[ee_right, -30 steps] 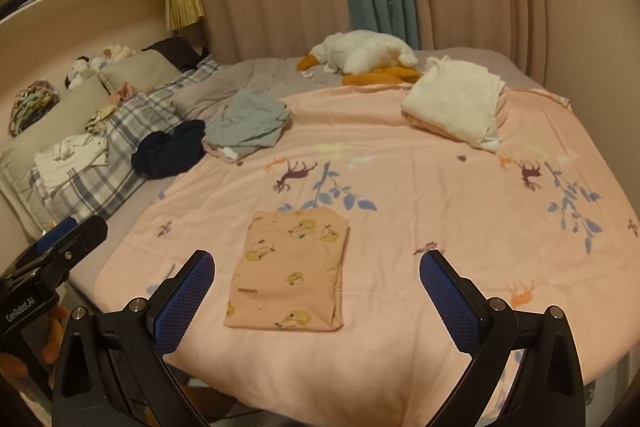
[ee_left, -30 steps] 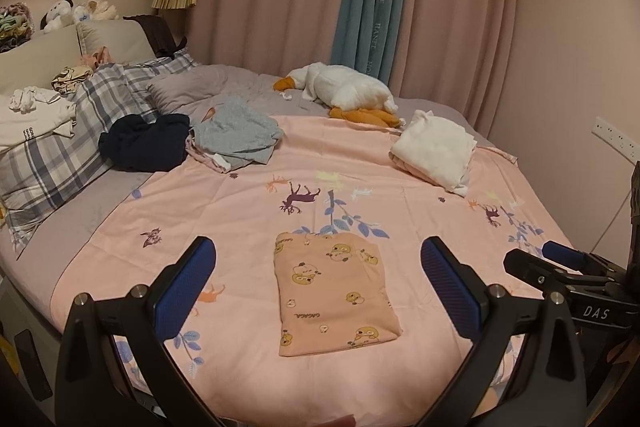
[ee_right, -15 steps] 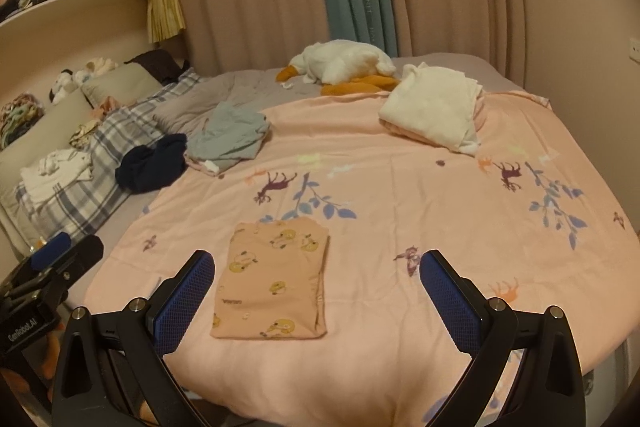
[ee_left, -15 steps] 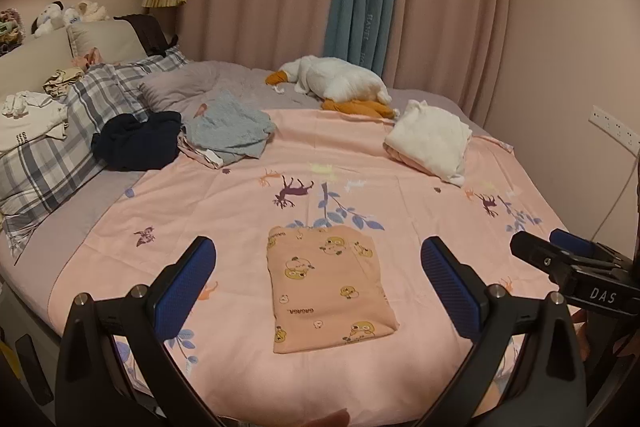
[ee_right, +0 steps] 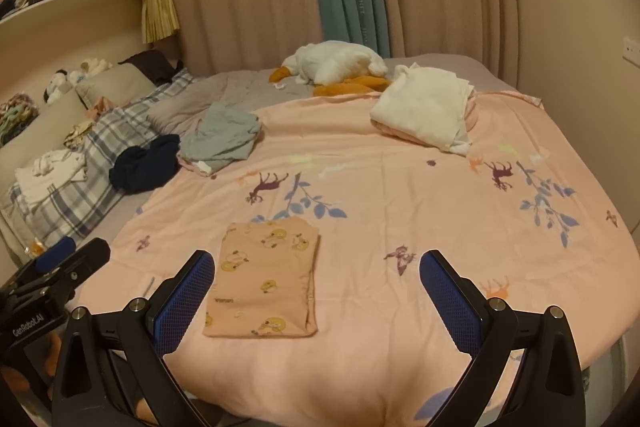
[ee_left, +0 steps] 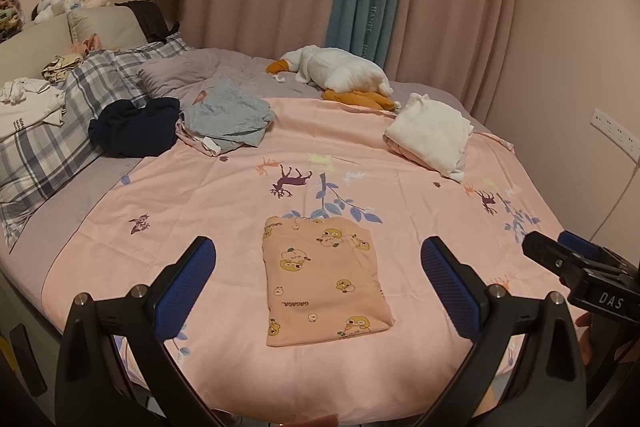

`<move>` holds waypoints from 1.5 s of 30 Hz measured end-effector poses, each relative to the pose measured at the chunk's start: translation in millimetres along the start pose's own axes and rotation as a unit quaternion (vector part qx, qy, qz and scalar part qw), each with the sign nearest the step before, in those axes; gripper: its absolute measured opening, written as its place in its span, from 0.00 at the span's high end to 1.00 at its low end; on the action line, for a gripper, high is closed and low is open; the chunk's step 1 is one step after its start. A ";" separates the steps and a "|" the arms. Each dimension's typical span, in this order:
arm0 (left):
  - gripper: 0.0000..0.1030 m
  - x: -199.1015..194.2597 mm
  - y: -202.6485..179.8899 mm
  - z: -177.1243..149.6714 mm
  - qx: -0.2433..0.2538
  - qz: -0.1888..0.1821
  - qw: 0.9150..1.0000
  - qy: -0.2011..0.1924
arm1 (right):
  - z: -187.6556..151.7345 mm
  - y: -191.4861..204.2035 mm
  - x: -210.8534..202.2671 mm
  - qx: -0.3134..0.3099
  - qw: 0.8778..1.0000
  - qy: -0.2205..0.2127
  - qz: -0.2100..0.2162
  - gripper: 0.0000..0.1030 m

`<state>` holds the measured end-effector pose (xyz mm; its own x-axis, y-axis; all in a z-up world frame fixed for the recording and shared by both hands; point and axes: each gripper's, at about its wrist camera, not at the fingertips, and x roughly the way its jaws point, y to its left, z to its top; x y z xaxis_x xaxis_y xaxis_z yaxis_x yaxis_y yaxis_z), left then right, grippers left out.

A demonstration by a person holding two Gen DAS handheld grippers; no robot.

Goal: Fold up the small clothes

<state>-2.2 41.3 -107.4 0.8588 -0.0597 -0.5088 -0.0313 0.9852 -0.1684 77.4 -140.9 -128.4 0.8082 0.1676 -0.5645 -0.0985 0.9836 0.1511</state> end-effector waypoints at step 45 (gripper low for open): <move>0.00 5.9 -0.9 -4.0 0.009 0.012 1.000 0.008 | -2.5 6.8 7.8 -0.025 1.000 0.015 -0.005 0.01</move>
<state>0.9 39.4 -113.6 0.8496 -0.0383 -0.5261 -0.0423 0.9892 -0.1403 81.6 -132.7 -133.8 0.7915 0.1591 -0.5902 -0.1199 0.9872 0.1052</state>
